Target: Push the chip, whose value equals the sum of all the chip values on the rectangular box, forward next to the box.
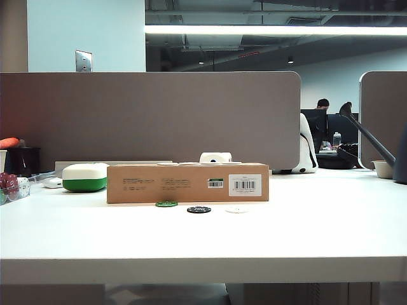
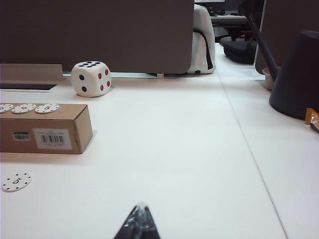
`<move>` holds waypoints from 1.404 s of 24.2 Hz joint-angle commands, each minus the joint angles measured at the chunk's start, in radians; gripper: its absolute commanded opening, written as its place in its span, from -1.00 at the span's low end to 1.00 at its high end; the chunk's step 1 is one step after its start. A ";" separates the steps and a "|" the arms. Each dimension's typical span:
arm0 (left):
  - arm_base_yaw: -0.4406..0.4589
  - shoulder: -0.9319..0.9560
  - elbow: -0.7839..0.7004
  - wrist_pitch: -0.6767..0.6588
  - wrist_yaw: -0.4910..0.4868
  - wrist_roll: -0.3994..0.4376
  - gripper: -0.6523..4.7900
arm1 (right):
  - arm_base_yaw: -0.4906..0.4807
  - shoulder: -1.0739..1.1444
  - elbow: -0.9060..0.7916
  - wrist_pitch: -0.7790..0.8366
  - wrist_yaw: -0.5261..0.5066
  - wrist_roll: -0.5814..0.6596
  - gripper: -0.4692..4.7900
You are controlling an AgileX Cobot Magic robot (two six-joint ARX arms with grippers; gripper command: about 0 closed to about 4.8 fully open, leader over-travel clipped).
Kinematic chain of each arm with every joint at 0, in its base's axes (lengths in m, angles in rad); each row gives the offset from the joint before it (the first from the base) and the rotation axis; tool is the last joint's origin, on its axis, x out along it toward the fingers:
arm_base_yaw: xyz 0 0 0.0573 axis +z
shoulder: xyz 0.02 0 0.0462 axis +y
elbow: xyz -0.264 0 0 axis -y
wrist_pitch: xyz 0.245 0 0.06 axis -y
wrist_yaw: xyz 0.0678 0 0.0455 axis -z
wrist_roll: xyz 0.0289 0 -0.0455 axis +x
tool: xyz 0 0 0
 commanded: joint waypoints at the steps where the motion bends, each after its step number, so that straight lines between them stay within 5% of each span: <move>1: -0.001 0.000 0.004 0.012 0.001 0.000 -0.78 | -0.001 -0.001 -0.005 0.010 0.000 -0.002 -0.84; 34: -0.001 0.000 0.004 0.013 0.001 0.000 -0.78 | -0.001 -0.001 -0.005 -0.002 0.019 0.034 -0.84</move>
